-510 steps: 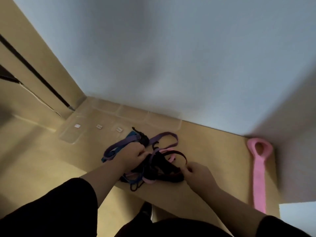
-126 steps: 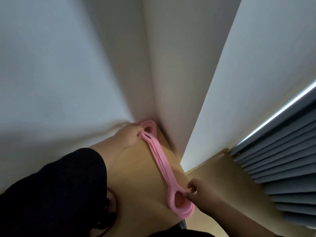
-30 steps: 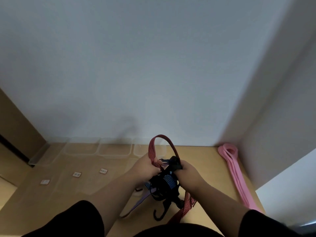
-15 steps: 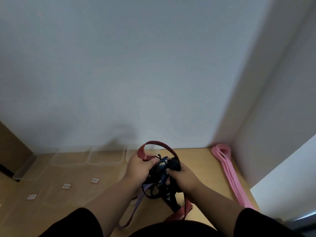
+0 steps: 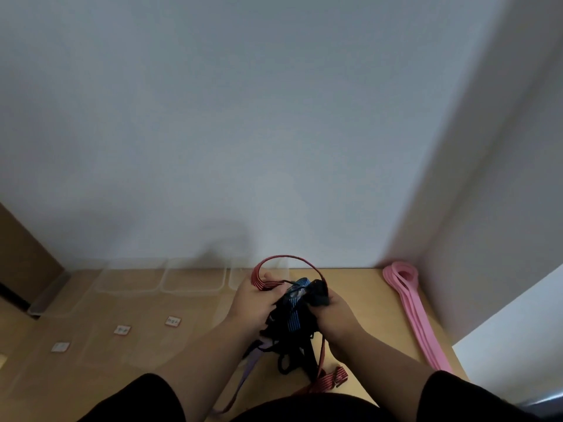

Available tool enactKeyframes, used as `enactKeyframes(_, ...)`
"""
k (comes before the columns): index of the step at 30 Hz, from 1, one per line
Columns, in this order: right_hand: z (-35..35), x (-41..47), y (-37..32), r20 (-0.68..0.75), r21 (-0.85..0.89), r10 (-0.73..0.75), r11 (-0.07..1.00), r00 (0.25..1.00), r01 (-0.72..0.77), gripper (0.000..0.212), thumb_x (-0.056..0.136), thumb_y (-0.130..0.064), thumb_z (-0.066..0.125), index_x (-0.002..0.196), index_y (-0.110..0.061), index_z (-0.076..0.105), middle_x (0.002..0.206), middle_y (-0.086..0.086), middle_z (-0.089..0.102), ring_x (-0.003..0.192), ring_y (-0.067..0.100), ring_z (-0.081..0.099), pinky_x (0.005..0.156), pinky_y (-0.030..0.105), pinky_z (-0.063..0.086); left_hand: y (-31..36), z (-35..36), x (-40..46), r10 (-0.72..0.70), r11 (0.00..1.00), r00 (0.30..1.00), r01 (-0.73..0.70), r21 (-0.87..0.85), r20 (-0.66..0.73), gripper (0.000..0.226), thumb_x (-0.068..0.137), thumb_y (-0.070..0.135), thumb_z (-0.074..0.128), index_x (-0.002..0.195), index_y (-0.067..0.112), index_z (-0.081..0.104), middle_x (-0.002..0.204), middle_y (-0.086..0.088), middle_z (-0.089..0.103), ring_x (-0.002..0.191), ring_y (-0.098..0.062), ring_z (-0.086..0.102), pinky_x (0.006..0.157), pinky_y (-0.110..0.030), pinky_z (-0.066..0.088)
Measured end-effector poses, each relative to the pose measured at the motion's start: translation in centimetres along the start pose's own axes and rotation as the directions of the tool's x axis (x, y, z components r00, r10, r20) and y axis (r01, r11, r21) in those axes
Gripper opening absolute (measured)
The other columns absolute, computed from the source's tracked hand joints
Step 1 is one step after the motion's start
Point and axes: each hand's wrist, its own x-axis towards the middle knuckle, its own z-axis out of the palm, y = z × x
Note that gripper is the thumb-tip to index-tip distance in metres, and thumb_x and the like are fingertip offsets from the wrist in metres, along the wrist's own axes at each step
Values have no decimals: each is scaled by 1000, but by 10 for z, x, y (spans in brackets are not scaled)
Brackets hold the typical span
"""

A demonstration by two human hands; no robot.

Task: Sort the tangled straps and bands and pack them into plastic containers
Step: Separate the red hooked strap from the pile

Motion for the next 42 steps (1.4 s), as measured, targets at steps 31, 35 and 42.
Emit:
enactKeyframes(31,15,-29,-120,-17,257,-159,954,987,158,29,104,-29,51,78,-18,49,58,-2,20,57,15,9,49,29,8,60,-20,-39,34,934,894,-187,303,447,38,107,39,38,93,29,71,74,15,65,77,-9,64,84,-26,51)
enactKeyframes(35,28,-47,-142,-135,279,-284,908,949,312,29,101,-14,51,74,-17,44,55,-3,21,53,14,10,48,28,8,54,0,-58,-63,892,765,-245,380,641,19,99,50,51,108,47,68,94,16,68,94,-4,64,95,-34,52)
enactKeyframes(42,9,-80,-160,-339,76,-431,873,836,481,39,97,-14,63,60,-22,56,52,-3,28,49,14,15,43,23,14,39,4,-67,-85,777,670,-419,470,738,27,89,41,64,81,15,59,70,8,55,63,-5,51,74,-29,49)
